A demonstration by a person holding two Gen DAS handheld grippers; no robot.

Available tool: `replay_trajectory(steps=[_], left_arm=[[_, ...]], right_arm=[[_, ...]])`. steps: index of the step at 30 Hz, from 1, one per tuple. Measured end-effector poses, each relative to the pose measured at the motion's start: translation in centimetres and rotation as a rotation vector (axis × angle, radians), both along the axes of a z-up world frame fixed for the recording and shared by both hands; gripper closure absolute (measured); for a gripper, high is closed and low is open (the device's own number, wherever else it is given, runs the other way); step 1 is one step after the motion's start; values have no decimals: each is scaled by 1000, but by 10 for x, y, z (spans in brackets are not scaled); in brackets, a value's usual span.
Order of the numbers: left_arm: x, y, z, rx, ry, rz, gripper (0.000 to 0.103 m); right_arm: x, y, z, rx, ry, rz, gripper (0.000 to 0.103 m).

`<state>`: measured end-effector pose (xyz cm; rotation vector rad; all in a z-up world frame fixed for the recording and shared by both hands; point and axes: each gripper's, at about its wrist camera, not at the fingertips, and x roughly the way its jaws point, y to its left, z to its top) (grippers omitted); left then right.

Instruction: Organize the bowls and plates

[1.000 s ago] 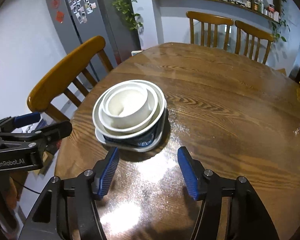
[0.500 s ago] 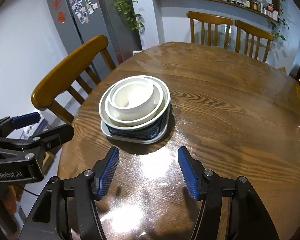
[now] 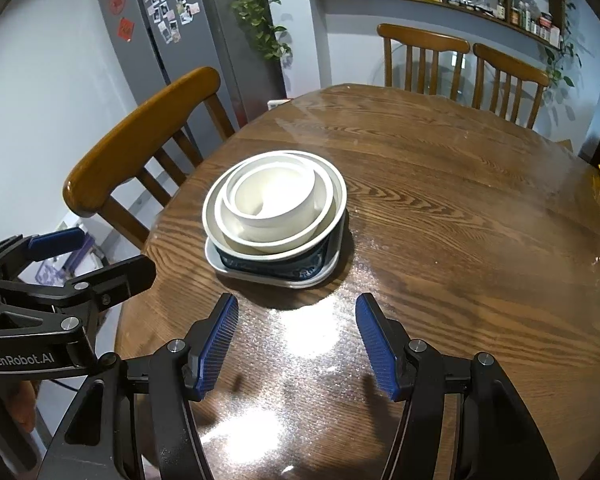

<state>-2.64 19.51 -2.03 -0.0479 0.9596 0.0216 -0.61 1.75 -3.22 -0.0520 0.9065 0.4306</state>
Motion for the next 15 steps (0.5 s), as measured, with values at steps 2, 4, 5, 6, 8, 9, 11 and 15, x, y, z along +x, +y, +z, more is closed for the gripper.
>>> replay_trajectory(steps=[2,4,5,6,8,9,11,15], left_arm=[[0,0,0,-3,2,0,1],[1,1,-1,-10,4,-1,1],[1,1,-1,-11,4,-1,1],[1,1,-2,-9,5,1,1],[2,1,-2,-11,4,2,1],[2,1,-2,-11,4,2,1],[2,2,-3,-8,4,4,1],[3,1,-4,-1,9,9,1]], right_arm=[[1,0,0,-6,-1,-1,41],[2,0,0,-10,0,-4,41],[2,0,-1,-9,1,-5,41],[3,-1,-1,-10,3,-7,41],[4,-1,-1,-9,6,-11,41],[5,-1,-1,-9,6,-12,41],[5,-1,-1,-10,5,-12,41],[6,-1,-1,-11,7,-11,41]])
